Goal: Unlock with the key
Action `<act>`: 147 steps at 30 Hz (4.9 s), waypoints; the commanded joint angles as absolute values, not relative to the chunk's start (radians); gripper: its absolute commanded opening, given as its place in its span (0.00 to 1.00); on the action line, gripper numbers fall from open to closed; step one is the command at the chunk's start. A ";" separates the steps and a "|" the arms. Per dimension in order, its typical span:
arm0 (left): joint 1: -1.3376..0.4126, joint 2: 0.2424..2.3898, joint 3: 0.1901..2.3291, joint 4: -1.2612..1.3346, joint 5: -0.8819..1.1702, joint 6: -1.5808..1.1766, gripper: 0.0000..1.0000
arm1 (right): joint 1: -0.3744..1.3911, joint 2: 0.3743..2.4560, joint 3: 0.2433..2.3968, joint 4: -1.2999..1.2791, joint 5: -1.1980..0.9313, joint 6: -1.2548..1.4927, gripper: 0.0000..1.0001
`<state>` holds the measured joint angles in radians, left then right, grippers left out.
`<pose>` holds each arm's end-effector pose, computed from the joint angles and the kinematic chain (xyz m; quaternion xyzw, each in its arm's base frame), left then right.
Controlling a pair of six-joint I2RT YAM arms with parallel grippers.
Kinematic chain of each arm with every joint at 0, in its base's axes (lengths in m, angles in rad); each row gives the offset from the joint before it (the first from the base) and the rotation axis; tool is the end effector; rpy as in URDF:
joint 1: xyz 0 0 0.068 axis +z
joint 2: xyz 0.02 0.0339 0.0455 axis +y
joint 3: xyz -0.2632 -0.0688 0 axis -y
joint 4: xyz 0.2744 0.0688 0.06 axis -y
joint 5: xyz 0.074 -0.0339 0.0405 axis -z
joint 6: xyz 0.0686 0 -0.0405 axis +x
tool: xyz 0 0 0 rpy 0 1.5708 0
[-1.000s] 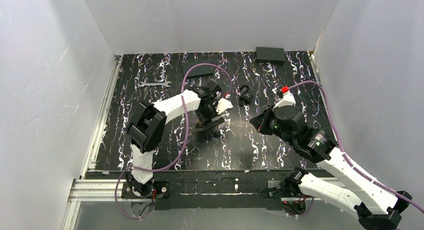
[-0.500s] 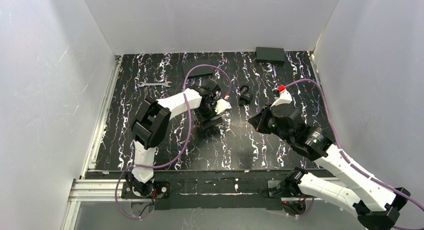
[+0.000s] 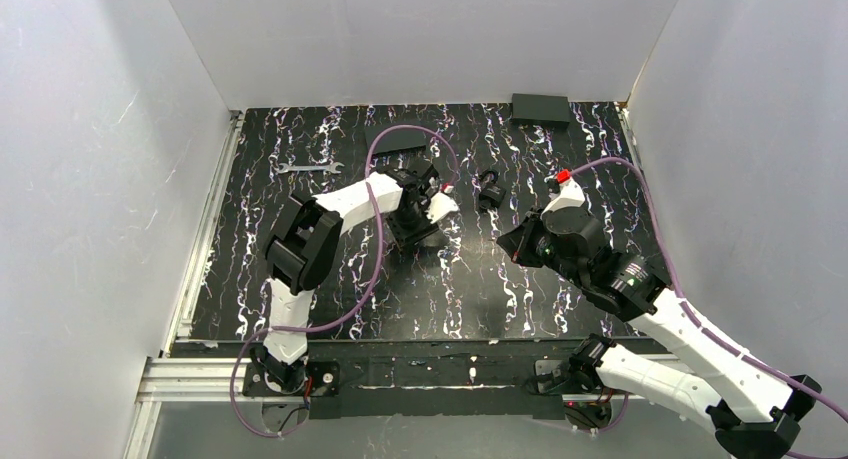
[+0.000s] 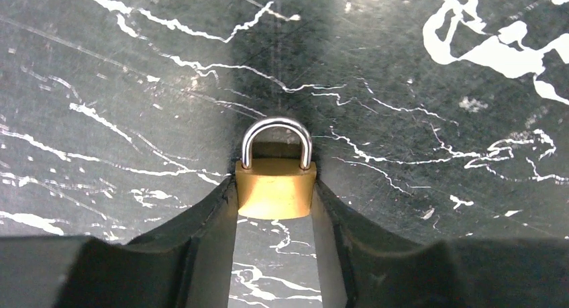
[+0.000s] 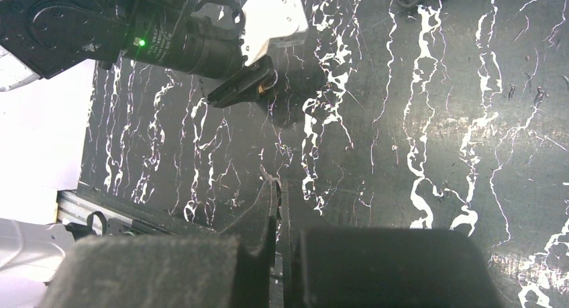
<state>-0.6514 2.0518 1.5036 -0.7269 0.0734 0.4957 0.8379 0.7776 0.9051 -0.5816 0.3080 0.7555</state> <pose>0.3538 -0.2761 0.1188 0.5409 0.8273 -0.0476 0.1439 0.1641 0.1513 0.3314 0.0467 0.8407 0.2834 0.4590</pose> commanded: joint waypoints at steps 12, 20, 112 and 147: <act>-0.647 1.950 1.410 -0.712 -0.089 0.026 0.00 | 0.838 0.763 0.902 -0.529 0.411 0.784 0.01; -0.647 1.910 1.406 -0.832 -0.266 -0.500 0.00 | 0.838 0.781 0.881 -0.504 0.434 0.833 0.01; -0.585 1.752 1.149 -0.783 -0.162 -0.890 0.00 | 0.838 0.630 0.796 -0.530 0.521 0.909 0.01; -0.511 1.272 0.944 -0.523 0.301 -1.544 0.00 | 1.005 0.832 0.489 0.152 0.371 1.202 0.01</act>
<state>-0.5301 1.3075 0.9508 -0.6422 0.1791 -1.4902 0.9226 0.7815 0.4633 0.0444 0.2844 1.1812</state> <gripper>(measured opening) 0.359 0.043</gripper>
